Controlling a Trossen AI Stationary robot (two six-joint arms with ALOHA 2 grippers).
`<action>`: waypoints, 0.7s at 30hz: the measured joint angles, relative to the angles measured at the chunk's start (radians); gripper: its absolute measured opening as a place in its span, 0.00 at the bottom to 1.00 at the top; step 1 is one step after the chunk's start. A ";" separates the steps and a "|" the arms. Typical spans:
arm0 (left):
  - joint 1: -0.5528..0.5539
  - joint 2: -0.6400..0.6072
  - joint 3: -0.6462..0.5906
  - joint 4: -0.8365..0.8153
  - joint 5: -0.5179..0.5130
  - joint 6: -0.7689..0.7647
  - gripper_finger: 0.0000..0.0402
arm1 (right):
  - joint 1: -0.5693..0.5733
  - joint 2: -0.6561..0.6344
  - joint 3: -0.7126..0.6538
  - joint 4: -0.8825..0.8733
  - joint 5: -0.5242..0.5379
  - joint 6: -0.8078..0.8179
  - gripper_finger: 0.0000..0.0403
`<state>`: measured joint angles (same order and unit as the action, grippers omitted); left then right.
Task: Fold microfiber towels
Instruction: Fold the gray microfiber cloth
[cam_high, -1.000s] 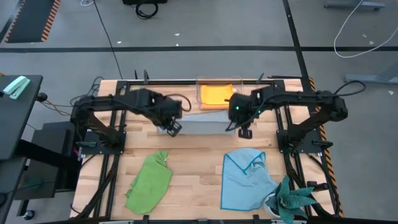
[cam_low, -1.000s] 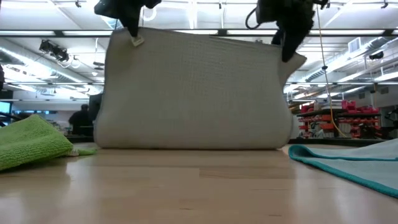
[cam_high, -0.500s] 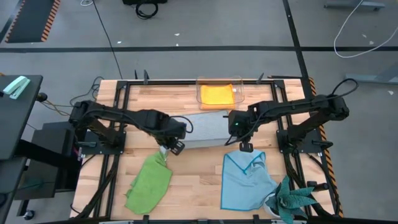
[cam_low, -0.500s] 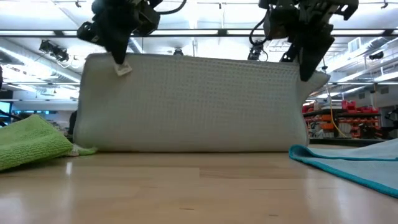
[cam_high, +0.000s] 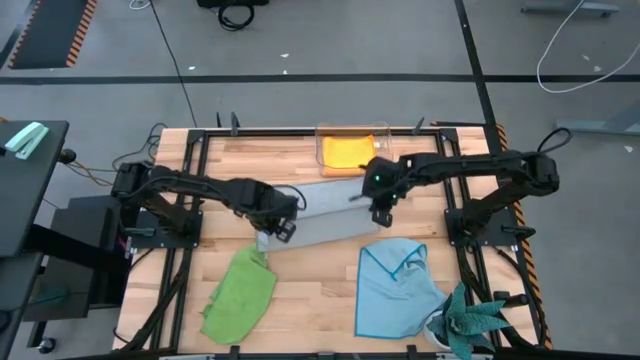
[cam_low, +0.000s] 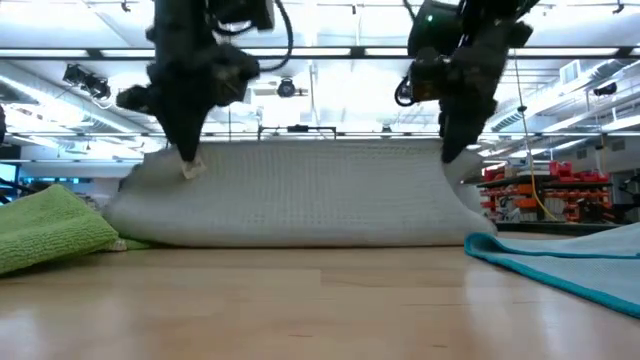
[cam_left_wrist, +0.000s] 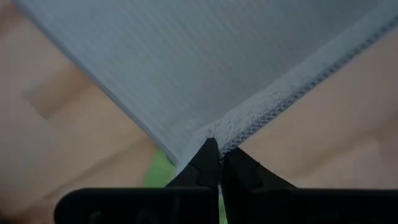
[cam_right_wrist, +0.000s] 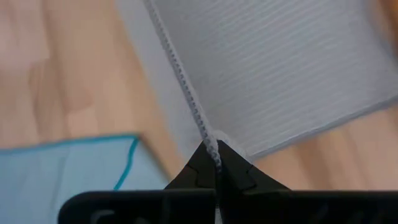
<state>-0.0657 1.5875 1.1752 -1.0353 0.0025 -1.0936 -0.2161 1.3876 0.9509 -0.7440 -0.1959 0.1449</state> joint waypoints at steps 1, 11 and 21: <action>0.017 0.000 -0.006 0.001 -0.013 0.002 0.02 | -0.020 0.000 0.000 0.012 0.000 0.007 0.00; 0.185 -0.001 -0.051 0.036 -0.051 0.118 0.02 | -0.148 0.129 0.001 0.085 0.004 0.011 0.00; 0.281 0.000 -0.057 0.032 -0.067 0.182 0.02 | -0.165 0.248 0.046 0.141 0.100 0.013 0.00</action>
<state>0.2157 1.5877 1.1183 -1.0032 -0.0649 -0.9119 -0.3816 1.6356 0.9971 -0.6032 -0.0957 0.1584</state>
